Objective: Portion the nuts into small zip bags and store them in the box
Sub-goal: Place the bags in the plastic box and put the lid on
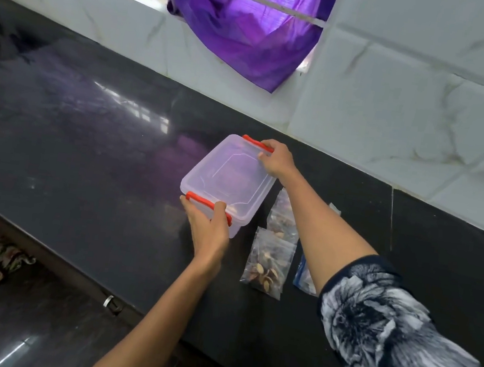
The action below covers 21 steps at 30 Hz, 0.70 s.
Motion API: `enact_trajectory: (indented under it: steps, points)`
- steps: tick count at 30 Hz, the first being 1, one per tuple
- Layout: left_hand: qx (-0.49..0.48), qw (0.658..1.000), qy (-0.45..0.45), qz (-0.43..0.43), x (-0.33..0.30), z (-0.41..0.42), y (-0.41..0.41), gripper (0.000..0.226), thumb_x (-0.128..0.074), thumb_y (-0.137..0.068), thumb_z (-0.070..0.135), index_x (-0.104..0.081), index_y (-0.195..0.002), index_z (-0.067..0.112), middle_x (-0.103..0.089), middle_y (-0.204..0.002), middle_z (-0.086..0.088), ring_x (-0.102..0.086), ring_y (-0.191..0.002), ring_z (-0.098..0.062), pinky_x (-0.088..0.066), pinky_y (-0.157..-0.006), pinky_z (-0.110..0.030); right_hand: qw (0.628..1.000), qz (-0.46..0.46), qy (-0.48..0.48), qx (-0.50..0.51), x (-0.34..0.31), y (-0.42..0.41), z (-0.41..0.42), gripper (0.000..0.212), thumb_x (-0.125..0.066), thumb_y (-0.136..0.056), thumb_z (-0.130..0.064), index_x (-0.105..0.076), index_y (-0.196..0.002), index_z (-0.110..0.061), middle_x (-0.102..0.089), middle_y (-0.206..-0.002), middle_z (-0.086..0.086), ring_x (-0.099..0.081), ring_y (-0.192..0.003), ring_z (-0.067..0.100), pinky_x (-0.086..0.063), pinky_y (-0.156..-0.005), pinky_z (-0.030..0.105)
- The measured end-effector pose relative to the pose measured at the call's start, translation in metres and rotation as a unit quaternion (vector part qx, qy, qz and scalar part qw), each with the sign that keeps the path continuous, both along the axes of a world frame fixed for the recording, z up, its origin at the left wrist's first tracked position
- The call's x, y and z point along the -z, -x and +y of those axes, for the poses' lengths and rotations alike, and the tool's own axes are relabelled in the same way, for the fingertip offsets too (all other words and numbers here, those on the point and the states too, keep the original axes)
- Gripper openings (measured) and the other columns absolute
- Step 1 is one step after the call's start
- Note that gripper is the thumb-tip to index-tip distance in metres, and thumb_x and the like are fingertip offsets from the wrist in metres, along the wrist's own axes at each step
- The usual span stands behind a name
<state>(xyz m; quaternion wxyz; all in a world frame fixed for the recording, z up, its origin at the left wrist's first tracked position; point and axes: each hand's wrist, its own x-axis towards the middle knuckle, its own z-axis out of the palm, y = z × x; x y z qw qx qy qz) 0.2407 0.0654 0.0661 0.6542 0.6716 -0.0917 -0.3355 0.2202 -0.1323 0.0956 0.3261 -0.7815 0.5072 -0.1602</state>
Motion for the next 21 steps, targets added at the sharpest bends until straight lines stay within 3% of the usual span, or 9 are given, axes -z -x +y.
enact_trajectory:
  steps: [4,10,12,14,17,21]
  points:
    - [-0.014,1.0,0.015,-0.017,-0.013,0.002,-0.006,0.073,-0.05,-0.097,0.018,-0.003,-0.153,0.026,-0.034,-0.15,-0.004,-0.043,-0.131,-0.025,-0.041,-0.106,-0.039,0.998,-0.054,-0.02,0.03,-0.01,0.007,0.008,0.044,-0.043,-0.09,0.005,-0.056,-0.129,-0.013,-0.056,-0.131,0.007,-0.05,-0.121,0.025,-0.04,-0.099,0.031]
    - [-0.022,0.997,0.039,-0.067,-0.058,-0.001,-0.011,0.065,-0.038,-0.101,0.023,0.001,-0.153,0.02,-0.026,-0.156,0.002,-0.036,-0.135,-0.014,-0.028,-0.1,-0.021,0.976,-0.207,0.021,0.07,-0.049,0.06,0.041,0.031,-0.049,-0.094,-0.007,-0.058,-0.123,-0.013,-0.06,-0.112,0.0,-0.055,-0.097,0.011,-0.046,-0.086,0.025]
    - [-0.01,0.995,0.044,-0.089,-0.07,-0.005,-0.009,0.06,-0.034,-0.102,0.026,-0.005,-0.153,0.019,-0.024,-0.157,0.002,-0.032,-0.138,-0.014,-0.026,-0.109,-0.023,0.963,-0.246,0.037,0.101,-0.062,0.091,0.058,0.025,-0.05,-0.095,-0.011,-0.059,-0.118,-0.017,-0.058,-0.099,-0.009,-0.055,-0.088,0.005,-0.049,-0.084,0.024]
    - [0.019,0.993,0.051,-0.104,-0.079,-0.01,-0.005,0.056,-0.032,-0.101,0.032,-0.016,-0.153,0.019,-0.029,-0.155,0.0,-0.036,-0.138,-0.017,-0.029,-0.114,-0.035,0.949,-0.278,0.058,0.136,-0.072,0.124,0.075,0.021,-0.052,-0.095,-0.013,-0.059,-0.112,-0.021,-0.058,-0.093,-0.011,-0.056,-0.083,0.002,-0.05,-0.077,0.018]
    - [0.1,0.987,0.051,-0.112,-0.088,-0.016,0.012,0.054,-0.032,-0.098,0.04,-0.03,-0.148,0.017,-0.04,-0.15,-0.003,-0.044,-0.133,-0.021,-0.038,-0.109,-0.047,0.93,-0.306,0.071,0.189,-0.079,0.176,0.101,0.018,-0.052,-0.095,-0.016,-0.058,-0.109,-0.025,-0.06,-0.099,-0.01,-0.056,-0.083,0.0,-0.045,-0.063,0.005]
    - [0.221,0.967,0.041,-0.123,-0.09,-0.008,0.056,0.043,-0.038,-0.098,0.037,-0.046,-0.136,0.017,-0.054,-0.136,-0.003,-0.053,-0.123,-0.021,-0.042,-0.104,-0.049,0.911,-0.31,0.055,0.265,-0.072,0.24,0.139,0.02,-0.05,-0.097,-0.023,-0.056,-0.115,-0.03,-0.059,-0.093,-0.012,-0.056,-0.07,-0.008,-0.044,-0.057,0.005]
